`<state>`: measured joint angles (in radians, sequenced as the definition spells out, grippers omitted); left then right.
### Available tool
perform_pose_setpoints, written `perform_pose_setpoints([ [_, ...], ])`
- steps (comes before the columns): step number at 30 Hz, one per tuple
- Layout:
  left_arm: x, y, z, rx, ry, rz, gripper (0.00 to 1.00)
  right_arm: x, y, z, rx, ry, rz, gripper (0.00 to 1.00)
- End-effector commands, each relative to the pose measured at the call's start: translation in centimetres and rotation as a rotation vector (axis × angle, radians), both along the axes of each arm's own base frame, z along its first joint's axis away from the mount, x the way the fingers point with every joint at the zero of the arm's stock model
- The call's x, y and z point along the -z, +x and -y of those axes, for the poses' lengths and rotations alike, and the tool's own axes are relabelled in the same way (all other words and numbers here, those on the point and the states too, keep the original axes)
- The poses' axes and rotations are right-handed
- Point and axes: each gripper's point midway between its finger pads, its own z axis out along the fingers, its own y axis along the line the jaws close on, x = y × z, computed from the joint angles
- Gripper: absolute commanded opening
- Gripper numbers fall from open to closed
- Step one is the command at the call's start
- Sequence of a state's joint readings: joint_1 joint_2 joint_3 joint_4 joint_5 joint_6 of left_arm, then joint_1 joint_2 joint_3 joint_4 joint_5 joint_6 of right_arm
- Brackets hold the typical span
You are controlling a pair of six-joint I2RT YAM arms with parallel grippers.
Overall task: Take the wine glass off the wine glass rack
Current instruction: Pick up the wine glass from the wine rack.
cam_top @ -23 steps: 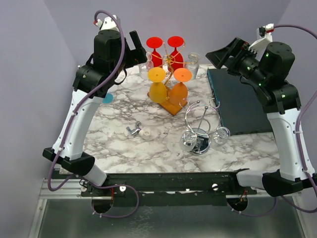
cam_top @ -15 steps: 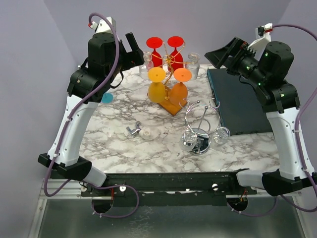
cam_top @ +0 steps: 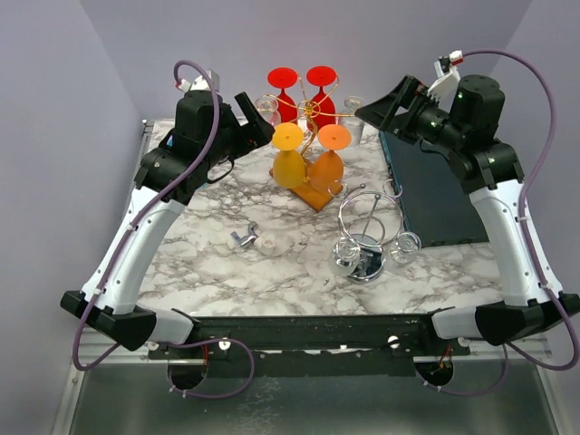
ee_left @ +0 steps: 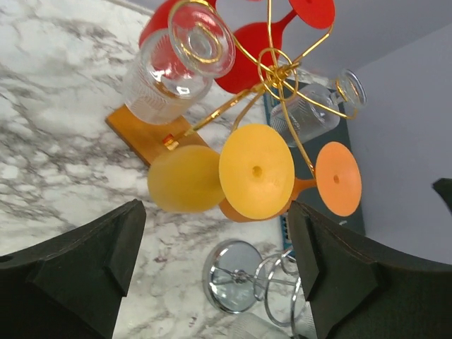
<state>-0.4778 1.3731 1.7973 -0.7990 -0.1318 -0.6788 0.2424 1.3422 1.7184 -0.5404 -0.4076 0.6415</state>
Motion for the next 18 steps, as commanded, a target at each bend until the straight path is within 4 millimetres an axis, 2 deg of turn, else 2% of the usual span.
perform_pose_setpoints([
  [1,-0.5,-1.0,2.6,0.067,-0.208,-0.016,0.85,0.8,-0.3,-2.0,-0.09,0.037,-0.035,1.0],
  [7,1.8,-1.0,4.7,0.099,-0.367,-0.092,0.74,1.3,-0.2,-2.7,-0.098,0.046,-0.05,1.0],
  [18,2.5,-0.7,5.7,0.11,-0.536,-0.08,0.62,1.7,-0.4,-2.5,-0.084,0.051,-0.058,1.0],
])
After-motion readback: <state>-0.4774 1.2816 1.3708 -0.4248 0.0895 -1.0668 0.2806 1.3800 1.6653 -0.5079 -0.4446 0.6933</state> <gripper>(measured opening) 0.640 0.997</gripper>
